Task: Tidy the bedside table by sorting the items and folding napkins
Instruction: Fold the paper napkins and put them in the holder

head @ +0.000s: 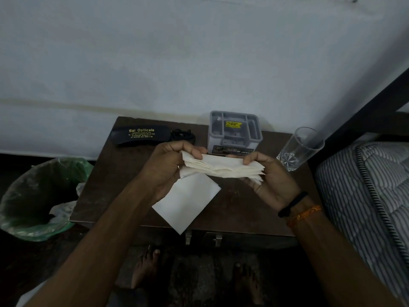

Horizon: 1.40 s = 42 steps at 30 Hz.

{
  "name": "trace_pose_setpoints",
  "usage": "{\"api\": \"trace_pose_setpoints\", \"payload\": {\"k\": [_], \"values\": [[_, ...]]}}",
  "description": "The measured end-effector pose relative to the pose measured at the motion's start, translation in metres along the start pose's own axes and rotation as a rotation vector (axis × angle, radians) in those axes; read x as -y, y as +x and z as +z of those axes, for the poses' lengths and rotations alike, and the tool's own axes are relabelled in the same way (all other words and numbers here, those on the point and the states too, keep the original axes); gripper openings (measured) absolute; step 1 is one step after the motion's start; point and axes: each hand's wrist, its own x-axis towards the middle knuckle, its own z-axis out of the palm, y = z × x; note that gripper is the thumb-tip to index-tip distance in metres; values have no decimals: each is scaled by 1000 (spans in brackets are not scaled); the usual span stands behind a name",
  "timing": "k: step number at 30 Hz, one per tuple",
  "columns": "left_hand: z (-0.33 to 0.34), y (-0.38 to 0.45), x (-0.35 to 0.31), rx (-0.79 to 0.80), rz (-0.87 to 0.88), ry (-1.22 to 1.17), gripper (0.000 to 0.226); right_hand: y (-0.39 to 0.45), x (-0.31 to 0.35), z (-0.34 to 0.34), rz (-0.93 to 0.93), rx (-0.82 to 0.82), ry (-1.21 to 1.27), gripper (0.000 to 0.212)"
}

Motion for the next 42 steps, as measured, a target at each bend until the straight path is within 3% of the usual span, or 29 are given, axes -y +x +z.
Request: {"api": "trace_pose_setpoints", "payload": {"k": [3,6,9,12,15,18,20,24,28,31,33,35,37,40,42], "values": [[0,-1,0,-22,82,97,59,0,1,-2,52,-19,89,41],[2,-3,-1,-49,173,186,48,-1,2,-3,125,-41,161,37],[5,-6,-1,-61,258,262,45,-2,3,-2,247,-38,23,57],[5,-7,-4,-42,293,312,47,-2,1,0,273,-20,-122,56],[-2,-9,-5,9,215,284,32,-1,2,-5,148,-66,-222,58],[-4,-2,-8,35,20,234,39,0,5,-8,25,-68,-370,48],[0,1,-7,39,-119,317,29,0,3,-8,6,-24,-462,45],[5,-2,8,254,-151,538,43,1,-1,2,-12,59,-559,30],[8,-6,14,314,-156,489,39,0,3,5,-102,16,-599,25],[8,-6,13,293,-141,450,40,0,6,2,-188,-92,-590,14],[7,-6,11,267,-135,437,38,2,8,0,-284,-259,-515,9],[6,-5,11,205,-108,431,41,4,10,-2,-382,-465,-441,11],[7,-4,11,114,-81,403,48,2,9,-2,-357,-548,-409,25],[9,-2,13,1,-53,321,49,-5,-1,10,28,-240,-349,48],[13,-1,14,-49,-37,271,45,-9,-12,21,169,-33,-339,48]]}}
